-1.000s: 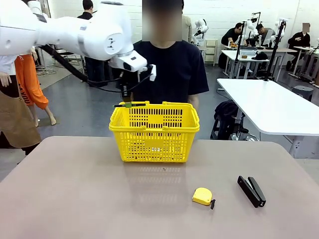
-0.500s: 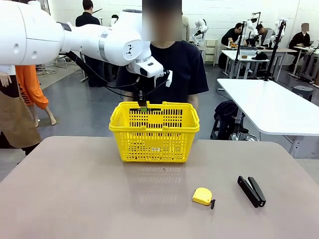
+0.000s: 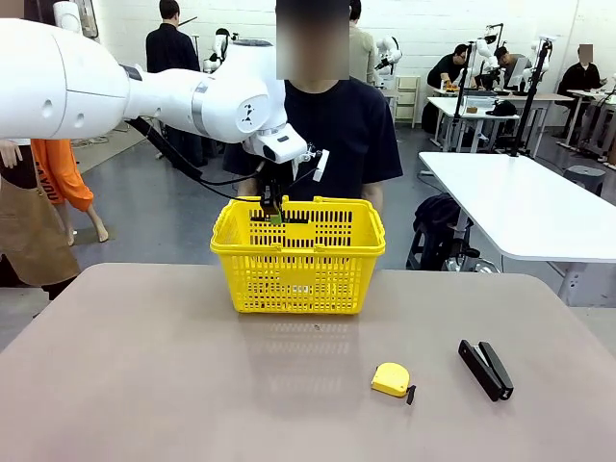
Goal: Place the items the person wants into the basket.
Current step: Pick up the item the person points to and place it in the Market Basket.
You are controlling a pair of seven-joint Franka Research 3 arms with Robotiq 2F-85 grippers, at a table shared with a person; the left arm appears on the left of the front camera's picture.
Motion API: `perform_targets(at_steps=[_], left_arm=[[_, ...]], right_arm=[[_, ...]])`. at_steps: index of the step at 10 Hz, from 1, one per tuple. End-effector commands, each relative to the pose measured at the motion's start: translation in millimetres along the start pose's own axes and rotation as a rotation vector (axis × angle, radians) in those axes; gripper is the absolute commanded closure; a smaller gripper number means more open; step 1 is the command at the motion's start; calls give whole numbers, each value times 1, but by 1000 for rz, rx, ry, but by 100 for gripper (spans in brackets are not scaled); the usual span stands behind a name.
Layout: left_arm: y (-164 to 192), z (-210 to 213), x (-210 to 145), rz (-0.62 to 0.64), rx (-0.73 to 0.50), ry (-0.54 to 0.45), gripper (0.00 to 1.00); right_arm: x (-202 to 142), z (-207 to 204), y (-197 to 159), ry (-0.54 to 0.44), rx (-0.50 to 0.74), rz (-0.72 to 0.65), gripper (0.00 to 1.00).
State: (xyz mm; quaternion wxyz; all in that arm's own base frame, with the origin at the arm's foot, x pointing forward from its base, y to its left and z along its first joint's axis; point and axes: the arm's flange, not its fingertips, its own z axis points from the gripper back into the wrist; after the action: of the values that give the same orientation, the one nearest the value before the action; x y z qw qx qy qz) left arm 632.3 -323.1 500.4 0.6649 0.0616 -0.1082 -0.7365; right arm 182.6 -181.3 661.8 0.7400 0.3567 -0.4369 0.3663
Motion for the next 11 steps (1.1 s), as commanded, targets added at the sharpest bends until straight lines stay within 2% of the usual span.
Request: perform_targets(at_steps=[1,10,11], left_arm=[[6,-1,-1,-21,-4,-44,89],[6,-45,-1,14,-100,-13,89],[6,-48,-2,17,-104,-13,85]], right_arm=[[2,0,0,-24,16,16,0],[2,0,0,-24,16,16,0],[2,0,0,-24,16,16,0]])
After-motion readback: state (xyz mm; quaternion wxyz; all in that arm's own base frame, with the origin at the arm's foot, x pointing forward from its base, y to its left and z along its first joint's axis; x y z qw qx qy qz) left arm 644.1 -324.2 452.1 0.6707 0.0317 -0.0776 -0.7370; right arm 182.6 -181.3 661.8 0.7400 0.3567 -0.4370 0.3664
